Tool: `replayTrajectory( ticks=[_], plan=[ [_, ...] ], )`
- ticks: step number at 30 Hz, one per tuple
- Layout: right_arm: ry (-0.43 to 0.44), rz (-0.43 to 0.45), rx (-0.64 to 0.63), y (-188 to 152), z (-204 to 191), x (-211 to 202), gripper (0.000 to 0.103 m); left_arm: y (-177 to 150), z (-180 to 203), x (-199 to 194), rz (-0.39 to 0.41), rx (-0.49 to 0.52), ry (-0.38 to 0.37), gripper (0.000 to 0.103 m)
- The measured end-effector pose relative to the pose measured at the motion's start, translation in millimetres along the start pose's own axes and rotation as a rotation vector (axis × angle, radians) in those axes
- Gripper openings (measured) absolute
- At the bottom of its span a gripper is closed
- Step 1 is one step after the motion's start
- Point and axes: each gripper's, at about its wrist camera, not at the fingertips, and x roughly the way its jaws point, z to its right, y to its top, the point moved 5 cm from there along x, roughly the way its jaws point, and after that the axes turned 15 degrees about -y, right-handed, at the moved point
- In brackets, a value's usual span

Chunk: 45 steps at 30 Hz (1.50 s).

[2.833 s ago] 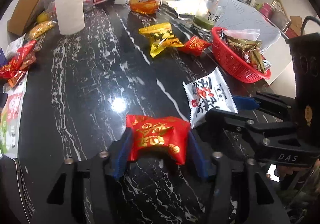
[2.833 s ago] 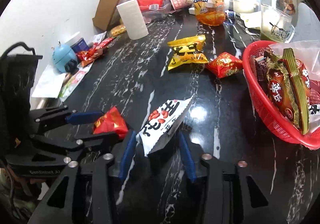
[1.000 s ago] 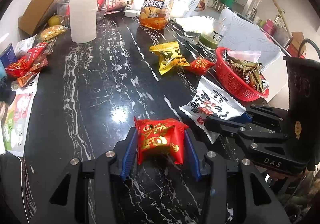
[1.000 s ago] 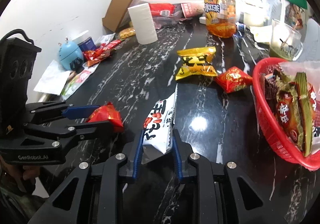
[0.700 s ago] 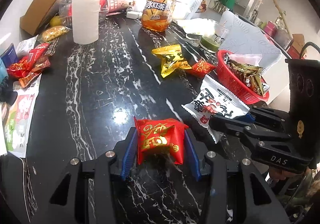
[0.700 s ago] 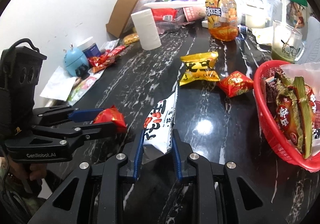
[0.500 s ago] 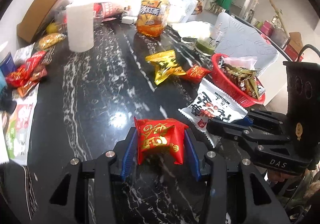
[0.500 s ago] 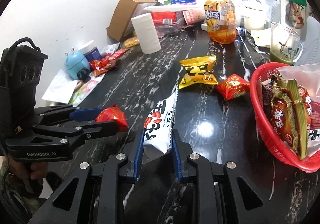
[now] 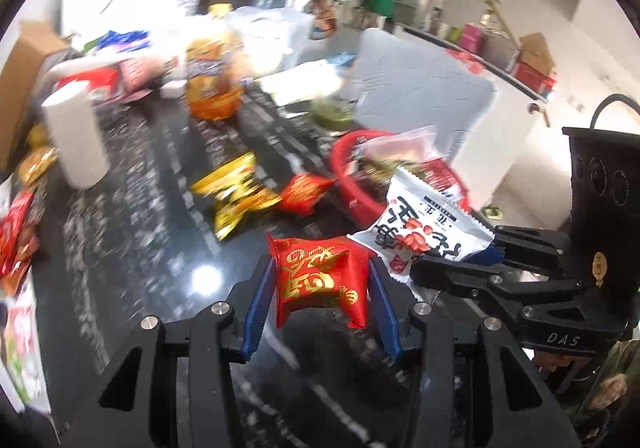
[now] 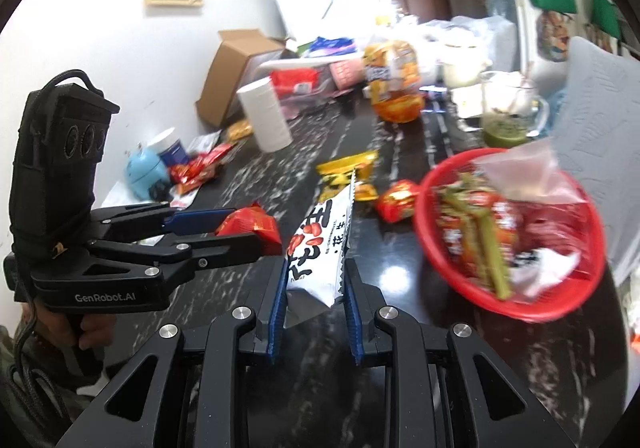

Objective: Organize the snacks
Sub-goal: 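Lift the red candy packet with the left tool while the right tool lifts the white peanut packet, then carry both packets over the red basket and open both tools to drop them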

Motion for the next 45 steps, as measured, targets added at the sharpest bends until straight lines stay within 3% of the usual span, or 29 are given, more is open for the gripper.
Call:
replayTrajectory(
  ticks=[18, 25, 29, 33, 37, 42, 45],
  plan=[
    [-0.15, 0.116, 0.153, 16, 83, -50, 0.026, 66, 73, 57, 0.006, 0.188, -0.159, 0.046],
    [-0.211, 0.121, 0.196, 21, 118, -42, 0.026, 75, 81, 93, -0.057, 0.211, -0.186, 0.046],
    [-0.221, 0.103, 0.203, 20, 130, -32, 0.026, 76, 77, 111, -0.096, 0.198, -0.16, 0.046],
    [-0.216, 0.09, 0.225, 22, 139, -22, 0.026, 78, 72, 123, -0.095, 0.231, -0.063, 0.046],
    [-0.216, 0.069, 0.238, 23, 147, -10, 0.026, 80, 64, 132, -0.112, 0.208, -0.064, 0.046],
    [-0.151, 0.033, 0.21, 28, 145, 8, 0.026, 80, 50, 138, -0.124, 0.164, -0.048, 0.046],
    [-0.18, 0.03, 0.184, 31, 141, 18, 0.026, 79, 43, 142, -0.137, 0.159, -0.032, 0.046]
  ],
)
